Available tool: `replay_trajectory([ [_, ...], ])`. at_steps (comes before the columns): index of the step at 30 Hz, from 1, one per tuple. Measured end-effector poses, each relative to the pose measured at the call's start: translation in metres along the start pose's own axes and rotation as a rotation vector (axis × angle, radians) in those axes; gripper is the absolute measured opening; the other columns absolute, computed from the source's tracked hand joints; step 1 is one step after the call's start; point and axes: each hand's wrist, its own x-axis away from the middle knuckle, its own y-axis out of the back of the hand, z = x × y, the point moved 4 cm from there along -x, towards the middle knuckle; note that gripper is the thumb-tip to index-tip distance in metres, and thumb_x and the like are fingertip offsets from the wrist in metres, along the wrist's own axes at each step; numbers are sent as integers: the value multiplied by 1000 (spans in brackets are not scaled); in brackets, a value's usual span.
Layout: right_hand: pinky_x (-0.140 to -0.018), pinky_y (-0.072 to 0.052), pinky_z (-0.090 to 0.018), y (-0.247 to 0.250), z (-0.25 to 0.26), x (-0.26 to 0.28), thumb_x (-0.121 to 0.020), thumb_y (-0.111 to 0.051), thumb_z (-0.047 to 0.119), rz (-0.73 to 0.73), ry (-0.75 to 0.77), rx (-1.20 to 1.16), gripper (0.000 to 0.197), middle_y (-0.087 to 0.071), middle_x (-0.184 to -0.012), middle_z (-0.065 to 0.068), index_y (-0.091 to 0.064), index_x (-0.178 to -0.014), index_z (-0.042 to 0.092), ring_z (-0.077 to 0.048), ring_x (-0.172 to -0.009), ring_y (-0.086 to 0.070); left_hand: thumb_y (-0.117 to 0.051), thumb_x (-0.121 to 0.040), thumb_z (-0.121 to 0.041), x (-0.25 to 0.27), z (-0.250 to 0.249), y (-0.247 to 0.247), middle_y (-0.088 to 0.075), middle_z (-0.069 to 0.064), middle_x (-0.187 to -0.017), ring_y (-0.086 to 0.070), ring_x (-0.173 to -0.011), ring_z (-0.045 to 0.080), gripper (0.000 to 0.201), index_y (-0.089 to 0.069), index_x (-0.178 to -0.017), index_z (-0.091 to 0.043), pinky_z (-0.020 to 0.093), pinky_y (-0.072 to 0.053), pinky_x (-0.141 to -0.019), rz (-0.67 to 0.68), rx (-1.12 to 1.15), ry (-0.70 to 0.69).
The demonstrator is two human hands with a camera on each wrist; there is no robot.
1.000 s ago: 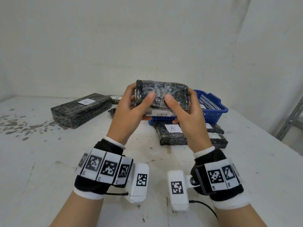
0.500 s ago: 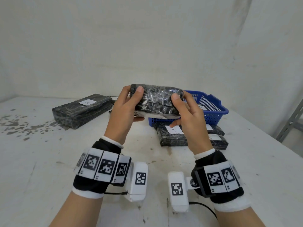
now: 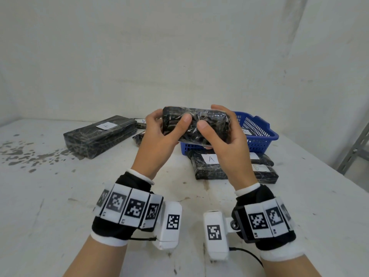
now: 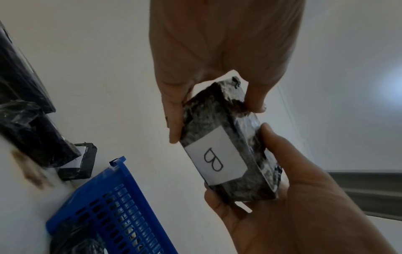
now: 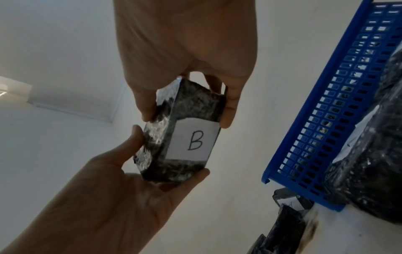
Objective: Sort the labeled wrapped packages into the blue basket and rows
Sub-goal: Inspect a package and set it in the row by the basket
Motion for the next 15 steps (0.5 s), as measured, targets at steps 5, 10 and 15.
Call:
replay_trajectory([
  [5, -102, -51, -53, 1, -2, -2, -81, -71, 60, 48, 6, 108, 71, -46, -127, 49, -40, -144, 51, -22, -127, -59, -68, -78, -60, -1, 0, 2, -71, -5, -110, -67, -106, 14, 58, -60, -121, -22, 44, -51, -98, 72, -36, 20],
  [10, -94, -56, -47, -2, -10, -8, -78, -62, 75, 151, -109, 129, 79, -41, -151, 24, -30, -148, 55, -22, -128, -54, -71, -73, -37, -4, 1, 8, -64, 4, -122, -66, -106, 22, 73, -41, -137, -21, 43, -55, -88, -2, 88, 37],
  [15, -93, -55, -46, -8, -4, -23, -70, -74, 68, 186, -136, -17, 76, -44, -153, 0, -34, -134, 68, -25, -139, -45, -66, -79, -41, -4, -2, 8, -65, -1, -121, -66, -105, 15, 64, -40, -137, -31, 48, -48, -101, -19, 165, 40],
])
